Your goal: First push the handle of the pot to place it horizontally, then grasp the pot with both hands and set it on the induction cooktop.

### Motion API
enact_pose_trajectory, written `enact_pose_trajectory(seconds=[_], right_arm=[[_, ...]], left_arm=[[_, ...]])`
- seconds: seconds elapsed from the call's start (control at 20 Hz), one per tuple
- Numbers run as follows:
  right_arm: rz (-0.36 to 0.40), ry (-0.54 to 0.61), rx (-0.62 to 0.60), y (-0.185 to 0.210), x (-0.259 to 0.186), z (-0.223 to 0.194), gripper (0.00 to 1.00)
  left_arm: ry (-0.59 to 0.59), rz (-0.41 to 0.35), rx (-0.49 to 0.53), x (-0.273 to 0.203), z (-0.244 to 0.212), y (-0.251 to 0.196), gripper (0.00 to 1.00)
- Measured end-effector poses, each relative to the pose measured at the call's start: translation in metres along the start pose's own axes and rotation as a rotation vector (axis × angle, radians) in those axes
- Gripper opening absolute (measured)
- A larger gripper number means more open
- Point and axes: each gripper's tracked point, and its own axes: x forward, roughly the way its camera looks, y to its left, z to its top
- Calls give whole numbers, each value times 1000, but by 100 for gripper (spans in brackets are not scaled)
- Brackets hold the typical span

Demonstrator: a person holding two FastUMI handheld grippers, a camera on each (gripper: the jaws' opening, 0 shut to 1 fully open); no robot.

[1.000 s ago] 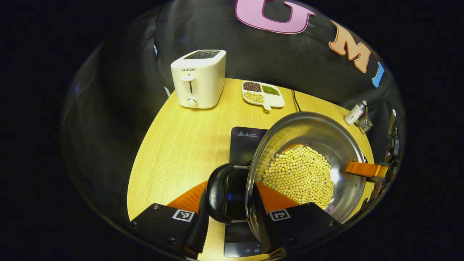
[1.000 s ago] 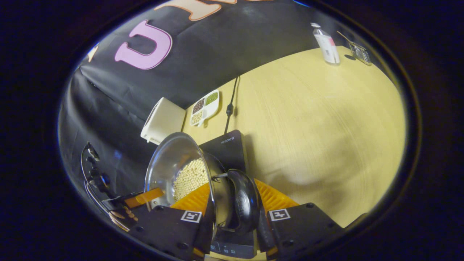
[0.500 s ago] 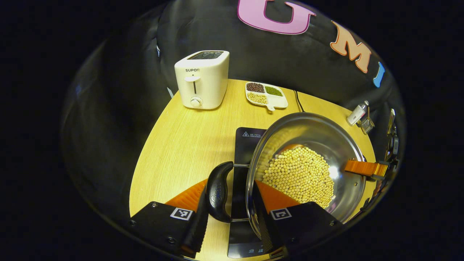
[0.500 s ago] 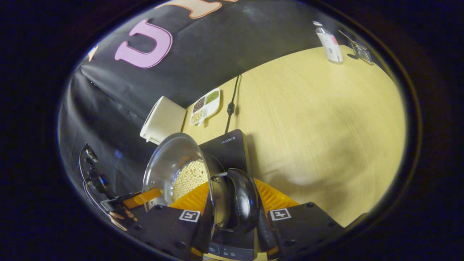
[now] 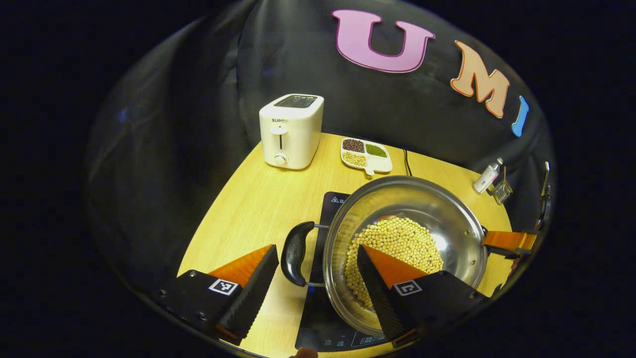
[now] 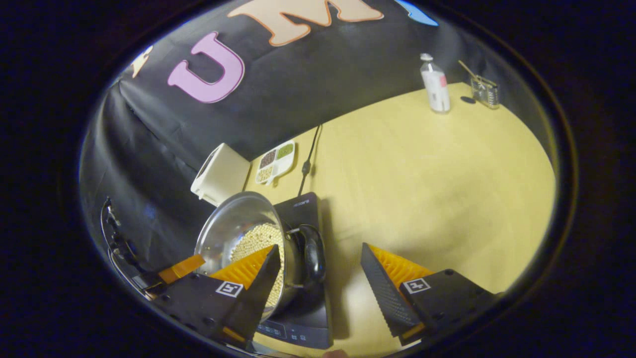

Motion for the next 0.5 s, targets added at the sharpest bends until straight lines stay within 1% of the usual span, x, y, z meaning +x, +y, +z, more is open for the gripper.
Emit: enact_pose_trajectory(seconds=[0.2, 0.3, 0.35, 0.4, 0.45, 0.5], right_arm=[[-52, -79, -13, -18, -43, 13, 92], [-79, -123, -29, -30, -65, 20, 92], [-87, -146, -46, -34, -76, 24, 100], [-94, -170, -62, -38, -89, 28, 100], [-97, -194, -79, -41, -102, 33, 92], [-96, -218, -93, -44, -115, 40, 100]], left_arm=[[-22, -28, 67, -26, 1, -16, 98], [-24, -22, 110, -40, 0, -23, 98], [-38, -15, 126, -48, 3, -28, 98], [-54, -11, 139, -56, 8, -36, 98], [-78, -10, 152, -64, 13, -46, 98], [-105, -10, 161, -71, 18, -58, 98]])
